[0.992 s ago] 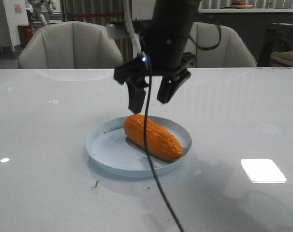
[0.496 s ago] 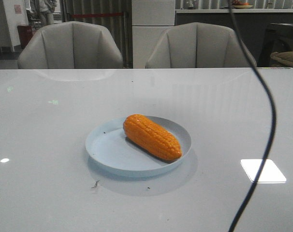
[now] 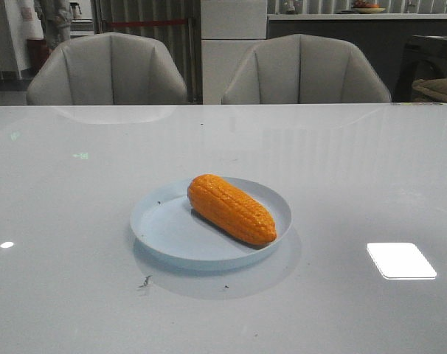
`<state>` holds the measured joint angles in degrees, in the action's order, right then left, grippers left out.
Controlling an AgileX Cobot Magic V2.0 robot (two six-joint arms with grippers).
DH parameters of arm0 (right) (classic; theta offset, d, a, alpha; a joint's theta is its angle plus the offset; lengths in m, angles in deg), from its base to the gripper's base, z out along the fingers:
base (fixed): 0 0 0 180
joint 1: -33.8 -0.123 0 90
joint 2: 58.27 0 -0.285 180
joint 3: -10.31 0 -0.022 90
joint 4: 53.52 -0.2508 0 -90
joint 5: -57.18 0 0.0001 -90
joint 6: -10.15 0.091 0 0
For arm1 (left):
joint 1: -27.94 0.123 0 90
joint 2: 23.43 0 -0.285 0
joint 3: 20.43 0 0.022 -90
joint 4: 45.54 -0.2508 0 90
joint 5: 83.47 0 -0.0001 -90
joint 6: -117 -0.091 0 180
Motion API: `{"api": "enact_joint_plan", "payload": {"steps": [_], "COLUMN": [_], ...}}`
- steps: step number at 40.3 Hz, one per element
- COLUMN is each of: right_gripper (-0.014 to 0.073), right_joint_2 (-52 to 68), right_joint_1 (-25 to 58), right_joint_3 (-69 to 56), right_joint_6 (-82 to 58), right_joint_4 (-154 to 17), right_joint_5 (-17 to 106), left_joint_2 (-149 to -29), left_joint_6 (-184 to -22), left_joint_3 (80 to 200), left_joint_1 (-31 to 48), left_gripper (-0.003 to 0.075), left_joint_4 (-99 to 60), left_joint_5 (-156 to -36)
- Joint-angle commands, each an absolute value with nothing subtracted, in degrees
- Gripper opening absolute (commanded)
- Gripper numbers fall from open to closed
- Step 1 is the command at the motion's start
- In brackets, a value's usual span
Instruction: Place corn on plate with both arms
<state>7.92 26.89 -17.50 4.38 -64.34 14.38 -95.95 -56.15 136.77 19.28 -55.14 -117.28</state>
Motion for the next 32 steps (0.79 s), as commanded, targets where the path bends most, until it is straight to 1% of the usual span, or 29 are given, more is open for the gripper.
{"api": "enact_joint_plan", "payload": {"steps": [1,7,26,28,31,32], "right_gripper": [0.0545,0.0545,0.0545,0.0545,0.0545,0.0545], "right_joint_2": [3.09,-0.69,-0.36,-0.36,-0.36,-0.36], "right_joint_1": [27.25,27.25,27.25,27.25,27.25,27.25], "right_joint_3": [-20.78,-23.74,-23.74,-23.74,-23.74,-23.74], "right_joint_6": [4.59,4.59,4.59,4.59,4.59,4.59], "right_joint_4": [-66.44,-67.33,-67.33,-67.33,-67.33,-67.33], "right_joint_5": [19.18,21.37,20.57,20.57,20.57,20.57], "left_joint_2": [-94.56,-94.56,-94.56,-94.56,-94.56,-94.56], "left_joint_6": [-55.70,-55.70,-55.70,-55.70,-55.70,-55.70], "left_joint_3": [138.46,138.46,138.46,138.46,138.46,138.46], "left_joint_1": [19.43,19.43,19.43,19.43,19.43,19.43], "left_gripper": [0.0129,0.0129,0.0128,0.0120,0.0087,0.0090], "left_joint_4": [-54.99,-54.99,-54.99,-54.99,-54.99,-54.99], "left_joint_5": [-114.38,-115.59,-115.34,-115.34,-115.34,-115.34]}}
